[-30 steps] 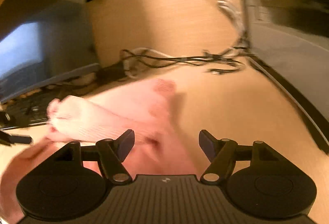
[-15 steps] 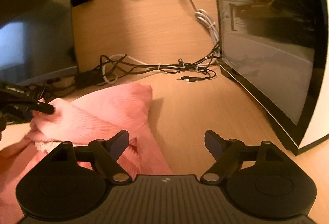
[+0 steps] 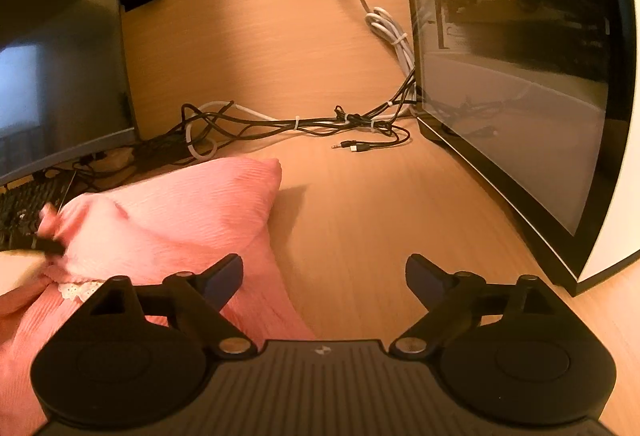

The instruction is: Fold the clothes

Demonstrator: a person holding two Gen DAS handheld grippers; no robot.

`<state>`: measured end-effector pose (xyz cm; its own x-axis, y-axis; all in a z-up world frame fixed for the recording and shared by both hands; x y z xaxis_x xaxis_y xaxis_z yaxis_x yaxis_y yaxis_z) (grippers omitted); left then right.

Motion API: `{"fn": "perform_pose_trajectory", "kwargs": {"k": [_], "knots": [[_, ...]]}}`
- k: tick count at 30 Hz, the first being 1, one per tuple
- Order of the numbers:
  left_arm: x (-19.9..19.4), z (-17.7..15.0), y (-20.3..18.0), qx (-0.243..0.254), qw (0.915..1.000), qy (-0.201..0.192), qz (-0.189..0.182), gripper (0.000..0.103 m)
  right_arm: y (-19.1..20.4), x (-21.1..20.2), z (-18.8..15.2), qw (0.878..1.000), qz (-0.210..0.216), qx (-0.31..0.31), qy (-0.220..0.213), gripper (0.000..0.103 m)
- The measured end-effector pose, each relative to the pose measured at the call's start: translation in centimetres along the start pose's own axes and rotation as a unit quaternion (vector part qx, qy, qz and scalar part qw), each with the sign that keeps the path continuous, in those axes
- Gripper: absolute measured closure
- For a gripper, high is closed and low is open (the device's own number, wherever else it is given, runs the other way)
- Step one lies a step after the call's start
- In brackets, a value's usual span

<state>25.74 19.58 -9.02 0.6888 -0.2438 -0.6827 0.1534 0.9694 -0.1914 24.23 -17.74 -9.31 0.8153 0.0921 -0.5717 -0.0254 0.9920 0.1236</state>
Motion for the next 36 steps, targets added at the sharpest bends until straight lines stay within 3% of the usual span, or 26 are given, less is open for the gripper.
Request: {"fn": "perform_pose_trajectory", "kwargs": {"k": [3, 6, 9, 12, 14, 15, 16, 17, 18, 19, 20, 23, 26, 30, 32, 36], "knots": [[-0.6, -1.9, 1.6, -0.019, 0.9994, 0.021, 0.022, 0.021, 0.1, 0.0, 0.1, 1.000, 0.001, -0.006, -0.002, 0.007], [-2.4, -2.5, 2.9, -0.045, 0.9984, 0.016, 0.032, 0.018, 0.1, 0.1, 0.1, 1.000, 0.003, -0.007, 0.002, 0.007], [-4.1, -1.2, 4.1, -0.117, 0.9930, 0.002, -0.014, 0.019, 0.1, 0.3, 0.2, 1.000, 0.002, -0.006, 0.006, 0.007], [-4.1, 0.9, 2.9, -0.180, 0.9788, -0.011, -0.097, 0.019, 0.1, 0.3, 0.2, 1.000, 0.001, -0.006, 0.007, 0.006], [-2.9, 1.9, 2.1, -0.209, 0.9709, -0.003, -0.117, 0.021, 0.1, 0.2, 0.2, 1.000, 0.000, -0.006, 0.005, 0.006], [-2.0, 2.3, 1.6, -0.211, 0.9713, 0.005, -0.110, 0.022, 0.1, 0.2, 0.1, 1.000, 0.000, -0.006, 0.005, 0.006], [-1.0, 2.5, 1.2, -0.203, 0.9747, 0.014, -0.092, 0.031, 0.1, 0.2, 0.1, 1.000, -0.001, -0.006, 0.004, 0.006], [0.0, 2.6, 0.7, -0.191, 0.9786, 0.024, -0.071, 0.051, 0.1, 0.2, 0.1, 1.000, -0.001, -0.006, 0.003, 0.006], [0.9, 2.6, 0.4, -0.183, 0.9810, 0.036, -0.056, 0.062, 0.1, 0.1, 0.1, 1.000, -0.002, -0.006, 0.003, 0.006], [1.6, 2.8, 0.2, -0.177, 0.9819, 0.045, -0.050, 0.087, 0.2, 0.1, 0.1, 1.000, -0.003, -0.006, 0.002, 0.006], [2.0, 3.1, 0.0, -0.172, 0.9826, 0.052, -0.048, 0.091, 0.2, 0.1, 0.1, 1.000, -0.003, -0.006, 0.002, 0.006], [-0.4, 5.3, -1.9, -0.116, 0.9893, 0.004, -0.088, 0.091, 0.2, 0.1, 0.1, 1.000, -0.004, -0.006, 0.002, 0.006], [-2.8, 6.3, -2.5, -0.078, 0.9928, -0.026, -0.087, 0.089, 0.0, 0.3, 0.1, 1.000, -0.007, 0.002, 0.005, 0.006], [-0.8, 3.1, 0.8, -0.073, 0.9970, 0.016, -0.020, 0.072, -0.1, 0.4, 0.1, 1.000, -0.009, 0.004, 0.008, 0.005], [0.2, 1.1, 2.9, -0.082, 0.9955, 0.044, 0.019, 0.058, -0.1, 0.4, 0.1, 1.000, -0.010, 0.003, 0.008, 0.005], [-1.1, -0.1, 5.5, -0.109, 0.9914, 0.045, 0.055, 0.049, -0.1, 0.6, 0.1, 1.000, -0.011, 0.004, 0.012, 0.003]]}}
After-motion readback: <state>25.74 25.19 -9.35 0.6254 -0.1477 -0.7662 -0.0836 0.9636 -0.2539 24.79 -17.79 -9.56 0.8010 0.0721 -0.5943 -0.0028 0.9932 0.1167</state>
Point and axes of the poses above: each gripper's, at about its wrist camera, not at the fingertips, and x roughly the way its jaws point, y to its left, z to its top, the point moved 4 cm from there along x, roughly the way its jaws point, and after that the axes turned 4 degrees about y, right-handed, at the moved point
